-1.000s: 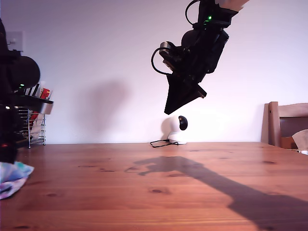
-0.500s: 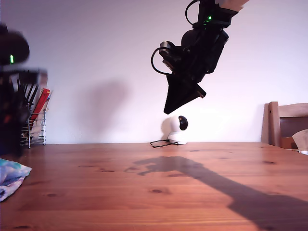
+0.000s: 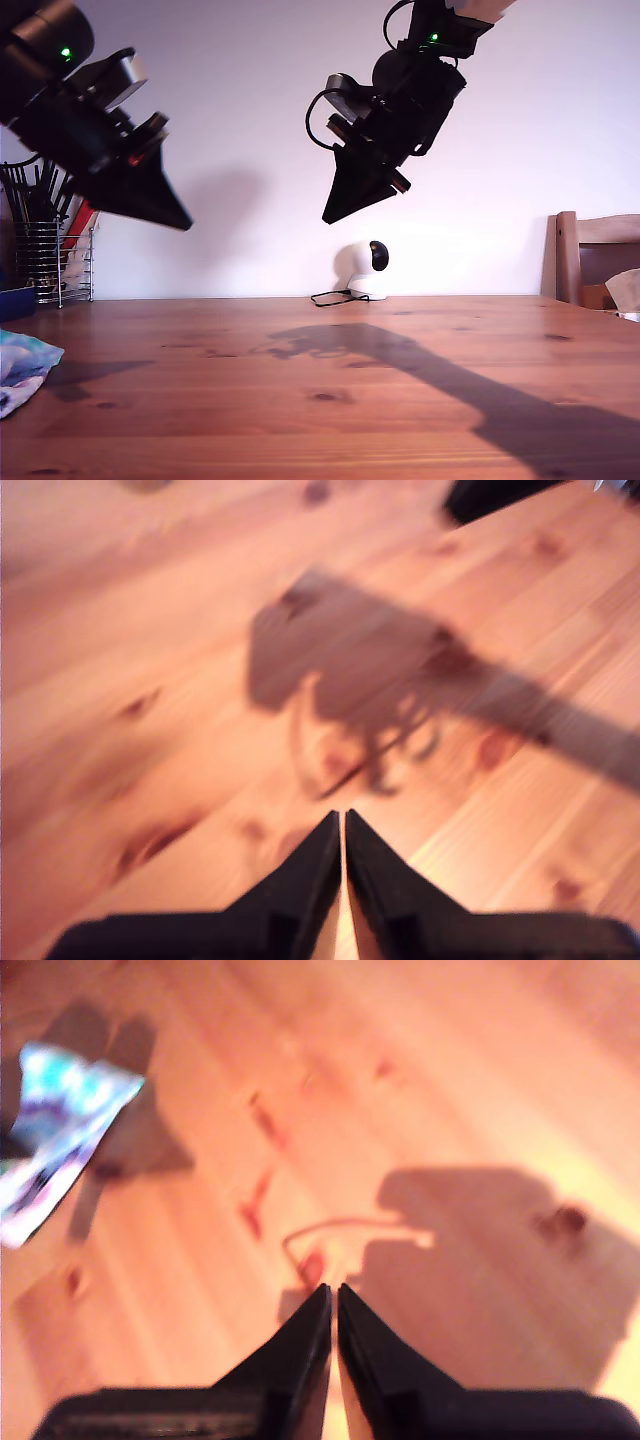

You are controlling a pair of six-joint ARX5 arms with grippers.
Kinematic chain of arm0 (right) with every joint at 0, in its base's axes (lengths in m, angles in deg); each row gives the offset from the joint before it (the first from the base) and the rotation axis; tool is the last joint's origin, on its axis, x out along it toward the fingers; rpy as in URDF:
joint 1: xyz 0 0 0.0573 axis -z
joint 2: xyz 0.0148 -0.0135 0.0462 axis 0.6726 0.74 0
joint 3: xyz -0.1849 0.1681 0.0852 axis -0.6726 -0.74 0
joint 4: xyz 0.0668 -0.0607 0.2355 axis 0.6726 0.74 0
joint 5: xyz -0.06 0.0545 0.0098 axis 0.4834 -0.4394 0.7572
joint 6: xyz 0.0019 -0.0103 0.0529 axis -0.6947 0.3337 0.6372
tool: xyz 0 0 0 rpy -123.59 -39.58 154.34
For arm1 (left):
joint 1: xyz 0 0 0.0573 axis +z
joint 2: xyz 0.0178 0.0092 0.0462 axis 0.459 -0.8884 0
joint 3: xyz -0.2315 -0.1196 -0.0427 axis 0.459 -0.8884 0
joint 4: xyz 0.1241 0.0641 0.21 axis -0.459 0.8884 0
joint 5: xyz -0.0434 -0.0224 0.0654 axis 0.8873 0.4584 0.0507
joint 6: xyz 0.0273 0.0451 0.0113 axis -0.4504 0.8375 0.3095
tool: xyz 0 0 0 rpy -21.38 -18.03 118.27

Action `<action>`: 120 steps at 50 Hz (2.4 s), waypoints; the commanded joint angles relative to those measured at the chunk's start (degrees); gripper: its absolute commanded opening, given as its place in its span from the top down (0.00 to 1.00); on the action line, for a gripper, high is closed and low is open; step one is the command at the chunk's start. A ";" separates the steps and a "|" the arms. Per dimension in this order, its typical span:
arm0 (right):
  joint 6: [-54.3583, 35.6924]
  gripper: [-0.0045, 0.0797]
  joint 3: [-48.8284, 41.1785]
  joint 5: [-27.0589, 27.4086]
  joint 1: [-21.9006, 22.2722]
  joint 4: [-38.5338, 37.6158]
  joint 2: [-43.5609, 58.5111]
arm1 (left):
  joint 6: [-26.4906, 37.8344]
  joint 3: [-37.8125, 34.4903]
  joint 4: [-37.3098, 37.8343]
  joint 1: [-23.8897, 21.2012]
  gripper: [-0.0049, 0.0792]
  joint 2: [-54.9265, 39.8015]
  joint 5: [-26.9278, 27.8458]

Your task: Fold the socks in front of you. After folding them, place them to the left side.

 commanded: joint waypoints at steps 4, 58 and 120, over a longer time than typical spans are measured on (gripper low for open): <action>2.16 0.96 0.20 -0.04 -1.27 -4.48 0.15 | 0.00 -0.83 -4.70 -0.68 0.96 -0.20 0.90; 5.25 0.96 0.13 10.88 -1.07 -3.56 -8.85 | -6.01 -0.87 -15.63 -4.57 0.96 -0.22 9.33; 11.02 0.96 -31.12 18.51 -0.26 -59.78 -17.73 | -2.58 -0.85 -21.11 -6.36 0.96 -0.20 8.22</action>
